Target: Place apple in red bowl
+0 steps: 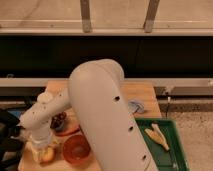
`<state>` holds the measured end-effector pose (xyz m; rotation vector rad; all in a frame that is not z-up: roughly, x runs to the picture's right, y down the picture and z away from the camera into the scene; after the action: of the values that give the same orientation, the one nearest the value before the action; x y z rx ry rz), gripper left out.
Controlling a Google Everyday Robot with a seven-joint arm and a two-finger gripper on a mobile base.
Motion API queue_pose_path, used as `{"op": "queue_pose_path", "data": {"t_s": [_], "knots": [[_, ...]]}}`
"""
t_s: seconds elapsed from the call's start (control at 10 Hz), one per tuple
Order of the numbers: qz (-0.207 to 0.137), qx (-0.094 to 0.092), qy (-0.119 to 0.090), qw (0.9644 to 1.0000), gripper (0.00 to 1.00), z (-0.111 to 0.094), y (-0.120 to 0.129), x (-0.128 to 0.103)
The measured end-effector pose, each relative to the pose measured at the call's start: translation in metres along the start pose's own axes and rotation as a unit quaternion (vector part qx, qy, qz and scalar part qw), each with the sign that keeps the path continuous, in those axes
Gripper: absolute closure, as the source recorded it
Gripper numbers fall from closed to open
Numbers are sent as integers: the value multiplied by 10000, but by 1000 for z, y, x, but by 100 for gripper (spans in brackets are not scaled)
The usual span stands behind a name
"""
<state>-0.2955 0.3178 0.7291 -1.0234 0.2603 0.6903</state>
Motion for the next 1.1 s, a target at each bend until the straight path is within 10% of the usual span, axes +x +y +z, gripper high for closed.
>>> {"op": "queue_pose_path", "data": {"t_s": [0.5,1.1], "knots": [[18,158,-53,9999,99,-14,-4,2],[419,1023,-424,9930,100,-119,-27,29]]}}
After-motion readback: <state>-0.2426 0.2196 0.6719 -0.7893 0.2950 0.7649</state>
